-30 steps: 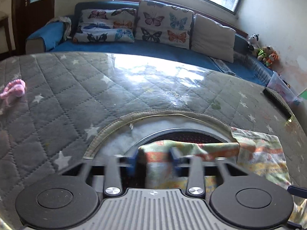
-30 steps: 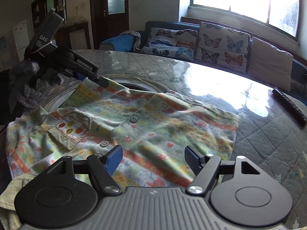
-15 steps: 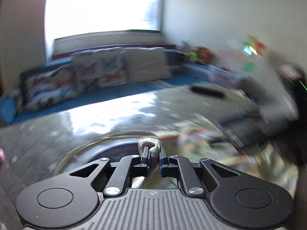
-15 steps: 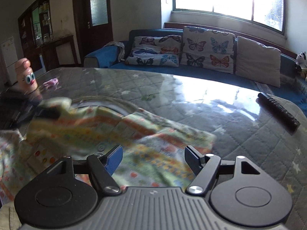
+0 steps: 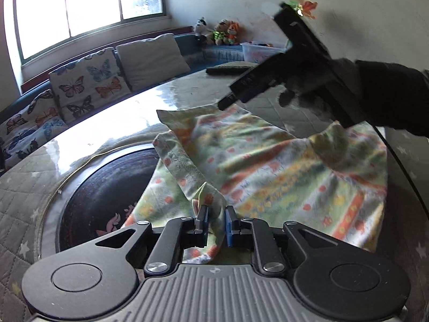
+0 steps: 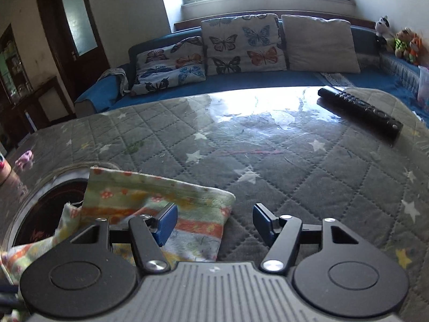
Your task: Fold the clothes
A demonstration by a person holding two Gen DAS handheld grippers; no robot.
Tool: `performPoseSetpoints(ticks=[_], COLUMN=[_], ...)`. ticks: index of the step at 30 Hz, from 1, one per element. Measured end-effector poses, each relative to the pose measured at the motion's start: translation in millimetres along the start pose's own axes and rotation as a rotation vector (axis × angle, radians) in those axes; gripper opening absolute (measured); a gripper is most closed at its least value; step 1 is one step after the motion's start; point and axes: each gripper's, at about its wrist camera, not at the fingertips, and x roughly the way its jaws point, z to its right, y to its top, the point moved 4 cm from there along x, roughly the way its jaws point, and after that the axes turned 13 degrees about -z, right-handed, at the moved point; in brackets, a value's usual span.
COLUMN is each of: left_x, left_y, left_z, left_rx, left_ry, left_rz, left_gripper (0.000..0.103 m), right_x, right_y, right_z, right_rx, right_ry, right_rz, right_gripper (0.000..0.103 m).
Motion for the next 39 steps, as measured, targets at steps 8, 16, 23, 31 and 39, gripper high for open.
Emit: performPoseSetpoints(ticks=[8,16,23,31,39], left_x=[-19,-1,4,-17,14], left_y=[2,8,17,53,54], left_z=[-14,-30,-36,-86,-120], left_rx=[-0.138,-0.253,-0.206,0.022,0.166], left_ry=[-0.014,-0.063,-0.008,0.367,0.551], left_rz=[0.039,-0.044,-0.064,-0.011,-0.069], left_gripper=[0.036,0.047,0.012,0.01,0.009], right_x=[8,10,13,13,16], right_y=[6,10,11,15,16], right_z=[3,-1,2,4,7], right_rx=[0.023,0.02,0.038,0.055,0.075], right_ry=[0.019,0.025,0.025,0.014,0.031], right_rz=[-0.001,-0.004,-0.006,0.002,-0.006], right_gripper=[0.063,0.063,0.052,0.017,0.025])
